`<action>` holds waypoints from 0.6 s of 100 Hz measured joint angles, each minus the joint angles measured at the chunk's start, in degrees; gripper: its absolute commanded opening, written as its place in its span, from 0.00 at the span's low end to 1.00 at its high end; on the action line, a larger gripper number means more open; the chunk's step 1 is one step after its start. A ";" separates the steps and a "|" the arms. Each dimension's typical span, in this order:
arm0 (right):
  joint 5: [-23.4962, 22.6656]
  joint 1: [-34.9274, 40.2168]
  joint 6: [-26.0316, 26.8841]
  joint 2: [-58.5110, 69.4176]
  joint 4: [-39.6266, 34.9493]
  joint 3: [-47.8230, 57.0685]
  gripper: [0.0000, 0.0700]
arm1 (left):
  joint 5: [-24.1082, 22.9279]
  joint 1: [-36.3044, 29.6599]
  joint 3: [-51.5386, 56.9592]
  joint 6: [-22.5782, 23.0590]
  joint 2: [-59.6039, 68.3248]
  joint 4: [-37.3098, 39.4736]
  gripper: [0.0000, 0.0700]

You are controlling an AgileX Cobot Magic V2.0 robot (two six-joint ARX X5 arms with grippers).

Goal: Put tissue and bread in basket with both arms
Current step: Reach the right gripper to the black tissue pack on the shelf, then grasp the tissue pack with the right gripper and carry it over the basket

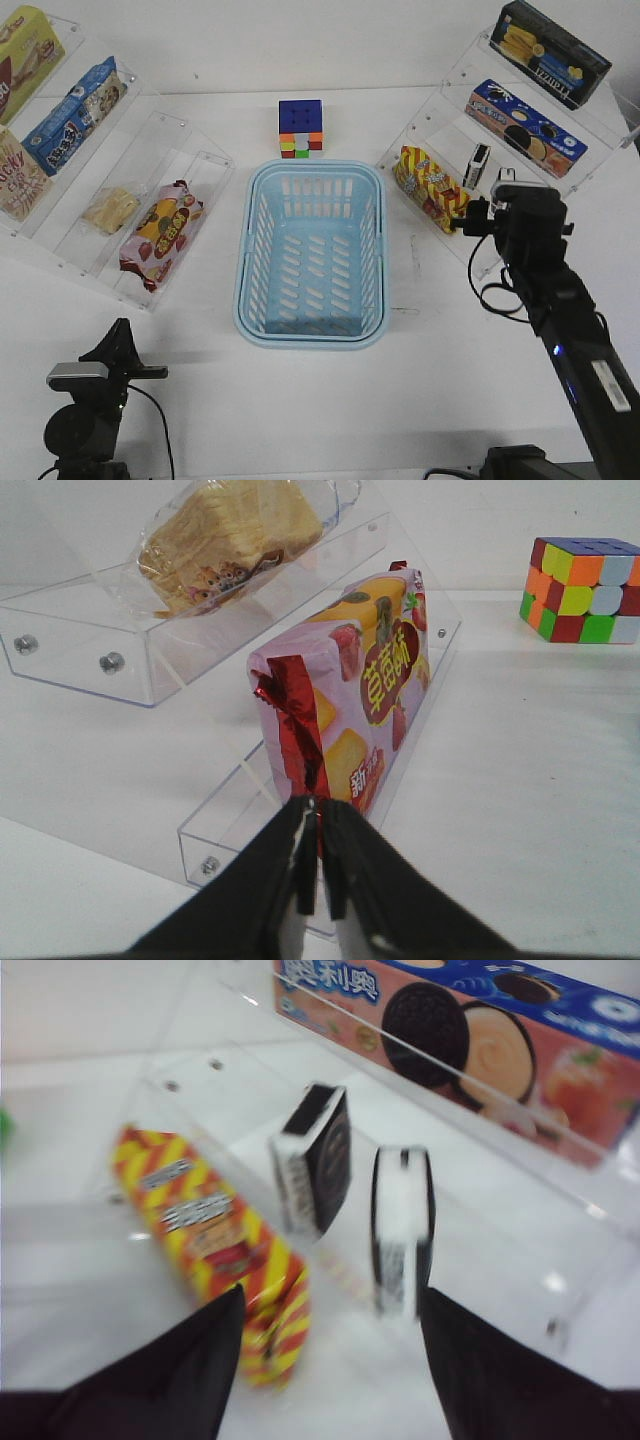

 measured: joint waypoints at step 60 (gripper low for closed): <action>0.00 -5.11 -2.43 17.70 0.87 9.90 0.01 | 0.00 -0.02 0.00 0.00 0.00 -0.02 0.00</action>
